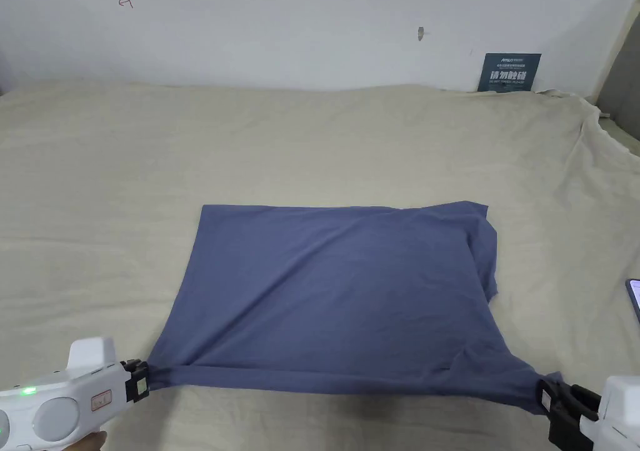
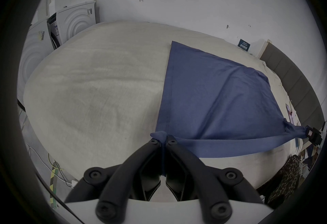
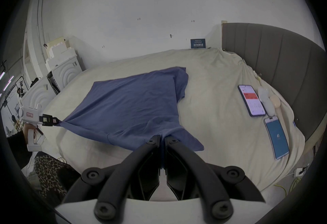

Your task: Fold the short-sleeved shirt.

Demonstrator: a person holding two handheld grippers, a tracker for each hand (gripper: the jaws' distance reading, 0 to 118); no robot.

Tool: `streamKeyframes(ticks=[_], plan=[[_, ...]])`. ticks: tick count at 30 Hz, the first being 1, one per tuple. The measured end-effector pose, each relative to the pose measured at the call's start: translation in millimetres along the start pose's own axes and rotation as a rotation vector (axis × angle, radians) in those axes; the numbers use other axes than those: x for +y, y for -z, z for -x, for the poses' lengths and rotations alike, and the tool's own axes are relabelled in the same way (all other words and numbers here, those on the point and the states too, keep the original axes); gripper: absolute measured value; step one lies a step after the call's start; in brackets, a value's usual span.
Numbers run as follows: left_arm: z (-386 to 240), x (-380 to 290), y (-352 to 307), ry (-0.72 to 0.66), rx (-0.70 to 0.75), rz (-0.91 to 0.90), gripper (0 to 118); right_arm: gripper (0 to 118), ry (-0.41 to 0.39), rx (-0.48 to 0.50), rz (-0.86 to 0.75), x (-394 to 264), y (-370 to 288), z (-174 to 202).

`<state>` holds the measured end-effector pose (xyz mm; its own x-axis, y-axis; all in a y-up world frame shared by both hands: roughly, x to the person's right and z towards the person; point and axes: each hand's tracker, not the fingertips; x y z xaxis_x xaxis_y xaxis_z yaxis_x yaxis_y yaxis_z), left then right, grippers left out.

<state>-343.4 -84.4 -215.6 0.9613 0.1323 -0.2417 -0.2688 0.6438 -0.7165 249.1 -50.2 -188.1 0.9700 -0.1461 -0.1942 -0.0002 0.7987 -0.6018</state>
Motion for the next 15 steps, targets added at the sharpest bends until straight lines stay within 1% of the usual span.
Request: streamKeyframes(ticks=[4, 7, 10, 11, 14, 15], plan=[[2, -8, 2, 0.002, 0.003, 0.01, 0, 2, 0.015, -0.007, 0.035, -12, -1, 9], [1, -13, 10, 0.023, 0.011, 0.034, 0, 2, 0.023, -0.023, 0.072, -23, 9, 1], [0, -21, 22, 0.036, 0.021, 0.063, 0, 2, 0.045, -0.055, 0.137, -30, 24, 2], [0, -23, 26, 0.037, 0.027, 0.071, 0, 2, 0.071, -0.084, 0.197, -32, 33, 1], [-1, -28, 32, 0.021, 0.033, 0.095, 1, 2, 0.114, -0.119, 0.268, -38, 53, -2], [-1, -28, 31, 0.016, 0.036, 0.091, 1, 2, 0.112, -0.136, 0.299, -40, 60, -3]])
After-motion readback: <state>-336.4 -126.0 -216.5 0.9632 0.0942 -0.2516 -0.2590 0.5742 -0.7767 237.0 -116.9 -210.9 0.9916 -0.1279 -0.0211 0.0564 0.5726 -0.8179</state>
